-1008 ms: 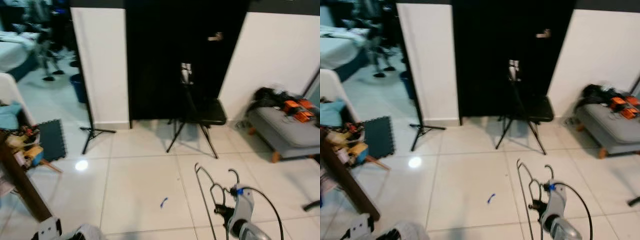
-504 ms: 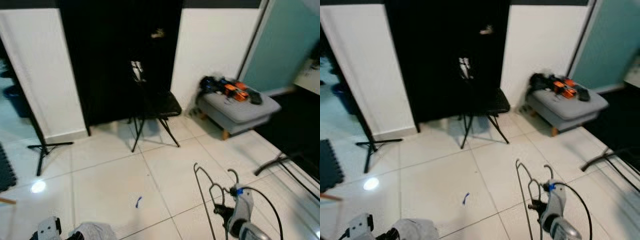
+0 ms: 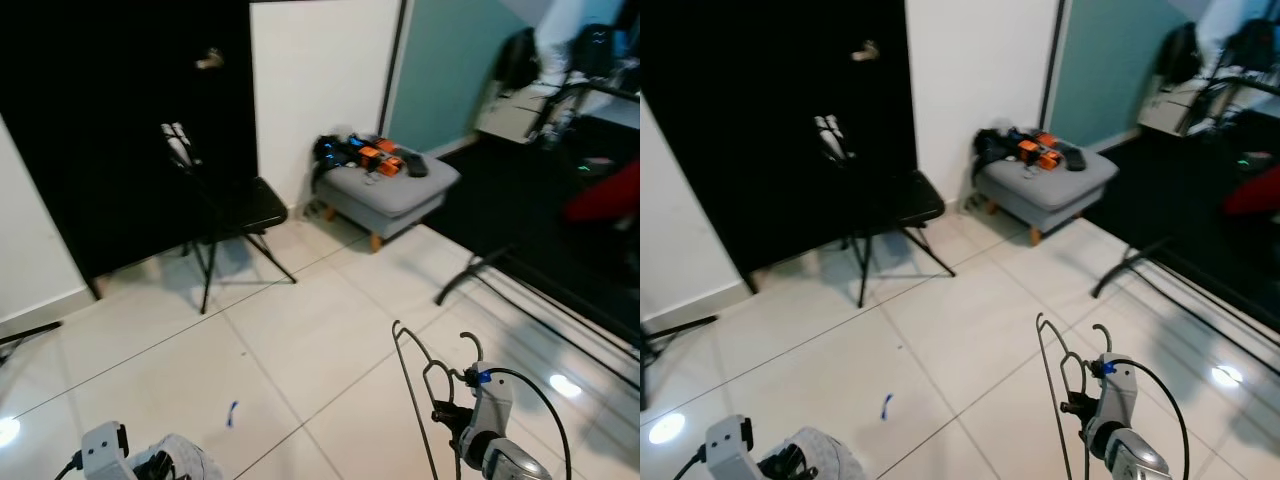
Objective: Hang hanger
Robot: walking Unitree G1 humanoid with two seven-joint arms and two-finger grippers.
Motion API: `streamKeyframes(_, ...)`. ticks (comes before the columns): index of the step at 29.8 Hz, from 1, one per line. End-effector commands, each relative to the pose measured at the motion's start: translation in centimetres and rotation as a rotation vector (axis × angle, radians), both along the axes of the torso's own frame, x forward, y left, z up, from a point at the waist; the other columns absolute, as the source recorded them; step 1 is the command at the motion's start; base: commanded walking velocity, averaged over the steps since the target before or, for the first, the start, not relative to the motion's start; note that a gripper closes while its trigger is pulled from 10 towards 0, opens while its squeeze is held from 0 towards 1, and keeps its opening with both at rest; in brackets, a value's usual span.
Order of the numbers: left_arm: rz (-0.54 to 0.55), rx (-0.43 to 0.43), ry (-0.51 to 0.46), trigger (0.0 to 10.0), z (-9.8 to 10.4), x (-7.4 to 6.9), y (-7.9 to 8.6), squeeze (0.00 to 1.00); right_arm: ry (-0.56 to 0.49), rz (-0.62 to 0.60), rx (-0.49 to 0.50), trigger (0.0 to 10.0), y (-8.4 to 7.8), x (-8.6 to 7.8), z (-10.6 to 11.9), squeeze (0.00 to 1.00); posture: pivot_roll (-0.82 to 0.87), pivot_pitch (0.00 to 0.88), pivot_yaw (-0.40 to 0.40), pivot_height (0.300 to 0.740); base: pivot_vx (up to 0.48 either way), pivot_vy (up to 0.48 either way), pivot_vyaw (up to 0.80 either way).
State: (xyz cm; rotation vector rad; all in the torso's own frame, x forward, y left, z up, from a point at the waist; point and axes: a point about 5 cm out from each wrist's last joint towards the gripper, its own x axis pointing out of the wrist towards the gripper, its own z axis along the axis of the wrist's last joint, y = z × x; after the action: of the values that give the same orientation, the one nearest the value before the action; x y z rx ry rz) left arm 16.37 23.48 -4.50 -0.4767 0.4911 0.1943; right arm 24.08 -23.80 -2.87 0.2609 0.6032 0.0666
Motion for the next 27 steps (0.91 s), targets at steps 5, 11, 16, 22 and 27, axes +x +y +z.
streamKeyframes(5, -0.068, 0.176, -0.097, 10.0, 2.5, 2.4, 1.0, 0.0, -0.001, 0.069, -0.074, 10.0, 0.1, 0.3, 0.2, 0.0, -0.06, 0.0, -0.007, 0.736, 0.0, 0.0, -0.8)
streamKeyframes(11, -0.079, 0.22, -0.179, 10.0, 4.7, 4.2, 1.6, 0.0, -0.036, 0.12, -0.115, 10.0, 0.2, 1.1, 1.0, 0.0, -0.06, 0.0, -0.008, 0.736, 0.0, 0.0, -0.8)
streamKeyframes(16, -0.159, 0.369, -0.384, 10.0, 12.9, 9.7, 2.8, 0.0, -0.305, 0.365, -0.157, 10.0, 1.6, 7.0, 7.9, 0.0, -0.06, 0.0, -0.003, 0.736, 0.0, 0.0, -0.8)
streamKeyframes(22, -0.217, 0.424, -0.477, 10.0, 18.1, 12.3, 2.3, 0.0, -0.501, 0.659, -0.205, 10.0, 3.7, 9.5, 14.6, 0.0, -0.06, 0.0, -0.003, 0.736, 0.0, 0.0, -0.8)
streamKeyframes(27, -0.216, 0.459, -0.518, 10.0, 20.7, 13.3, 1.9, 0.0, -0.561, 0.855, -0.233, 10.0, 4.8, 9.1, 17.4, 0.0, -0.07, 0.0, 0.001, 0.736, 0.0, 0.0, -0.8)
